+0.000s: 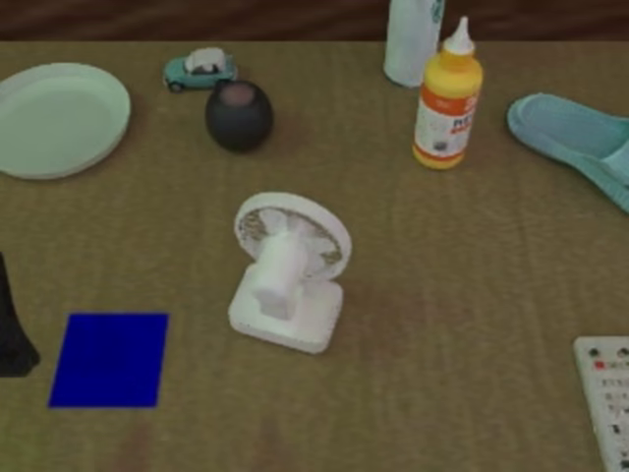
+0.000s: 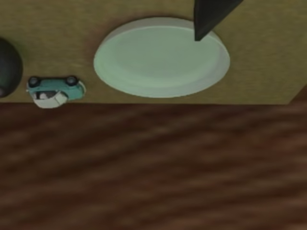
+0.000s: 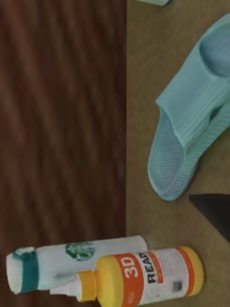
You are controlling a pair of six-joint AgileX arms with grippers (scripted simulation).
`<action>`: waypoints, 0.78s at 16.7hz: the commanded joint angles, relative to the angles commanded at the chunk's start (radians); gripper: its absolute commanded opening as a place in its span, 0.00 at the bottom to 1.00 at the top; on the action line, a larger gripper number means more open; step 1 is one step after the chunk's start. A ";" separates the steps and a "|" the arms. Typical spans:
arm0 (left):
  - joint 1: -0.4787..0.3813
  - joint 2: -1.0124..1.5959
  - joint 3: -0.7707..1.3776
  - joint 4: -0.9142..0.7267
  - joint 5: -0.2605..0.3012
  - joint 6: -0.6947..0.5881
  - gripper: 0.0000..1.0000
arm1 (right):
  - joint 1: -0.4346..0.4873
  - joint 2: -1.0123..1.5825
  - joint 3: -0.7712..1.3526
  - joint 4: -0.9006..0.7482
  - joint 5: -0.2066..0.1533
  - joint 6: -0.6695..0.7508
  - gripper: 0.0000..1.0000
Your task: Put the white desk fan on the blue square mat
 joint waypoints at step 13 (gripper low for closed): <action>-0.165 0.519 0.488 -0.439 0.020 0.316 1.00 | 0.000 0.000 0.000 0.000 0.000 0.000 1.00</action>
